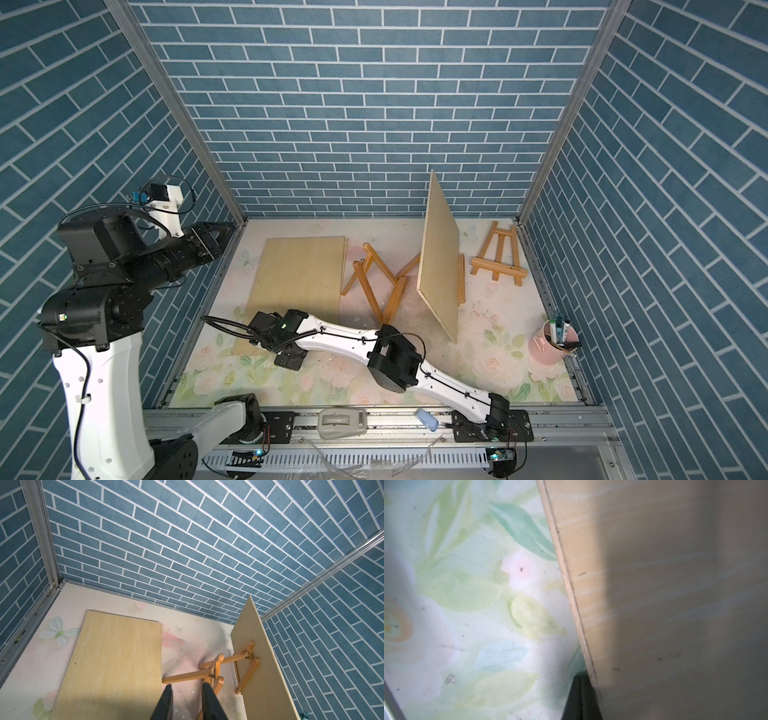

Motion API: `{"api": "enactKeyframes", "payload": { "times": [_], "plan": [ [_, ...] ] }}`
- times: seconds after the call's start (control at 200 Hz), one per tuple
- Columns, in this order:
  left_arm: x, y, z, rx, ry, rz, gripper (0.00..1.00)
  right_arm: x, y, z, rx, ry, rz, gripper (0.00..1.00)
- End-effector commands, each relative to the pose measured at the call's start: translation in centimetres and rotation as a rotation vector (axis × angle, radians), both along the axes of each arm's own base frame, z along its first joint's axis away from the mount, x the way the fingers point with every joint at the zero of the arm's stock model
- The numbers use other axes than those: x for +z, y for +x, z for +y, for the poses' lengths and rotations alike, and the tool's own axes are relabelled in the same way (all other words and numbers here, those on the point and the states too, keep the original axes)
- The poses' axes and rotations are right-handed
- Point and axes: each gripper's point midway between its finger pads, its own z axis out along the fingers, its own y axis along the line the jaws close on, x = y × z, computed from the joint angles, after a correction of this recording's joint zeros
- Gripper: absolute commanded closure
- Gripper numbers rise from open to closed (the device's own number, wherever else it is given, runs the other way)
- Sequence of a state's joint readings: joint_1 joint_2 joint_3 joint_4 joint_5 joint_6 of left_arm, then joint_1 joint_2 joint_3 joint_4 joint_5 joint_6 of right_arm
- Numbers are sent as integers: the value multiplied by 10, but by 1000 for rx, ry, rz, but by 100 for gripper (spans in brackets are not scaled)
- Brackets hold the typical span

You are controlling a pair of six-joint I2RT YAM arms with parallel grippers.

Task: Disassemble the easel
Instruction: Adjust the drawing board.

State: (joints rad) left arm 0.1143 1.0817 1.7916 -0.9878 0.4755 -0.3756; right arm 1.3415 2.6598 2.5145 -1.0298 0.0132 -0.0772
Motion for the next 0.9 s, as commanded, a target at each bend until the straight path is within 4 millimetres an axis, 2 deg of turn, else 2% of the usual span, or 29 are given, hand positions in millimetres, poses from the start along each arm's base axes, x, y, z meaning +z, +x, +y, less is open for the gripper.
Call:
{"api": "enactKeyframes", "payload": {
  "times": [0.0,0.195,0.24,0.35,0.515,0.615,0.645,0.65,0.67,0.8,0.895],
  "plan": [
    [-3,0,-1,-9,24,-4,73,-21,8,-9,19,-52,6,100],
    [-15,-3,7,21,70,24,73,0,-6,-2,59,16,72,100],
    [-17,-3,8,26,77,31,73,8,-9,0,66,36,83,96],
    [-24,-4,11,36,97,47,73,36,-19,4,92,106,109,88],
    [-40,-2,17,59,134,88,74,86,-12,-3,66,216,33,86],
    [-54,0,23,80,159,121,77,111,11,-22,-20,239,-93,86],
    [-58,2,26,92,168,132,79,108,18,-30,-50,217,-129,86],
    [-58,2,26,92,170,132,80,120,20,-31,-56,237,-140,86],
    [-62,3,28,98,173,142,81,125,26,-38,-81,230,-167,86],
    [-91,17,37,125,187,224,85,122,56,-86,-197,89,-254,92],
    [-112,31,45,149,197,284,85,115,68,-114,-246,16,-251,96]
  ]
}}
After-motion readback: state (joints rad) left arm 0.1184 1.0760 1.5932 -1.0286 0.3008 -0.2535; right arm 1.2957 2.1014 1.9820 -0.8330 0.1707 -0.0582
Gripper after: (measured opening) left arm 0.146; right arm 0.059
